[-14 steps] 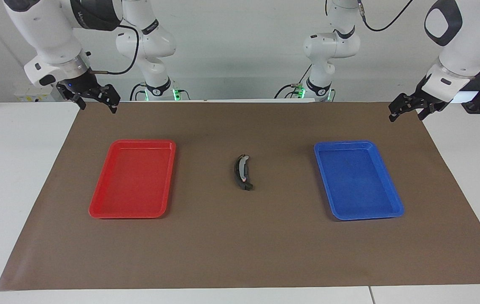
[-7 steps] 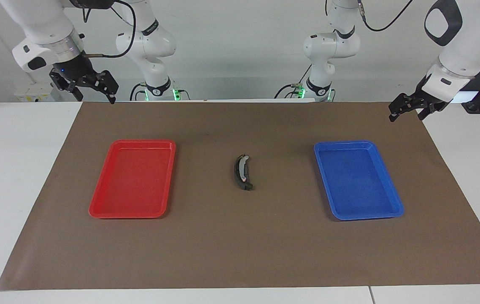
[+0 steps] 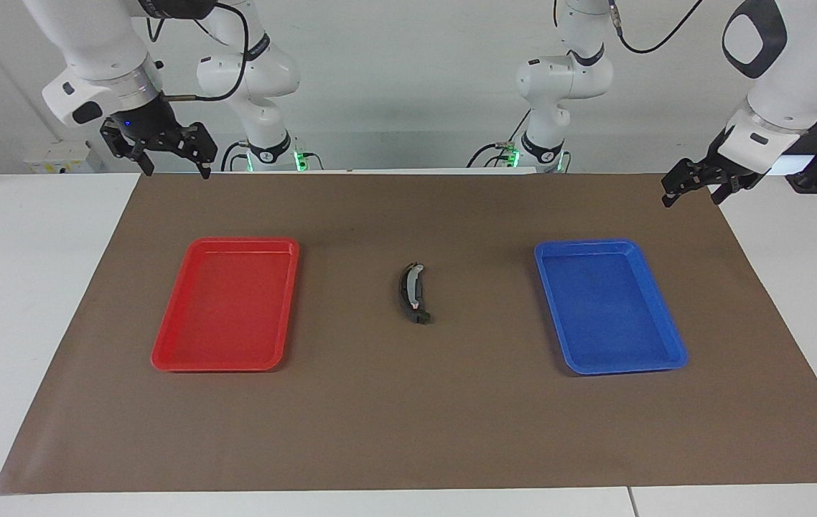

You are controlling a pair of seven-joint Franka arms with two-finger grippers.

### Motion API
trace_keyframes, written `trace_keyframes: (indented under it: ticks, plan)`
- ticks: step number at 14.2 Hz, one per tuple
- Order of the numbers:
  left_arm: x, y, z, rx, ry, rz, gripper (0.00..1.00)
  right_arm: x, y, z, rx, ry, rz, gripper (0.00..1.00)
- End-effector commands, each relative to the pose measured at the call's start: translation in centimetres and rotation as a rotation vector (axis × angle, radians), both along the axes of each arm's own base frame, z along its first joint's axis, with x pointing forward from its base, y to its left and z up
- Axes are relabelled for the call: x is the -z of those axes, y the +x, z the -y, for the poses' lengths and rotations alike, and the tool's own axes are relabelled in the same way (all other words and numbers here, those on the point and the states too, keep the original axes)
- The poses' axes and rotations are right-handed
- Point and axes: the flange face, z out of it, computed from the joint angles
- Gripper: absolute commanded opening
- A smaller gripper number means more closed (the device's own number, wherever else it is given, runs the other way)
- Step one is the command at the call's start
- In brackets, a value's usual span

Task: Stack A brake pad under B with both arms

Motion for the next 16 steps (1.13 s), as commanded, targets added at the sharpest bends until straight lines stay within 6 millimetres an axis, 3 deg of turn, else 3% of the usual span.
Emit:
trace_keyframes:
  ticks: [1, 4, 16]
  plan:
    - [0.0, -0.29, -0.21, 0.009, -0.01, -0.011, 1.0, 0.1, -0.43, 0.8, -0.008, 0.003, -0.007, 1.0]
    - [0.0, -0.29, -0.21, 0.009, -0.01, -0.011, 1.0, -0.61, -0.19, 0.61, -0.012, 0.019, 0.019, 1.0]
    - [0.0, -0.29, -0.21, 0.009, -0.01, -0.011, 1.0, -0.34, -0.31, 0.7, -0.006, 0.019, 0.011, 1.0]
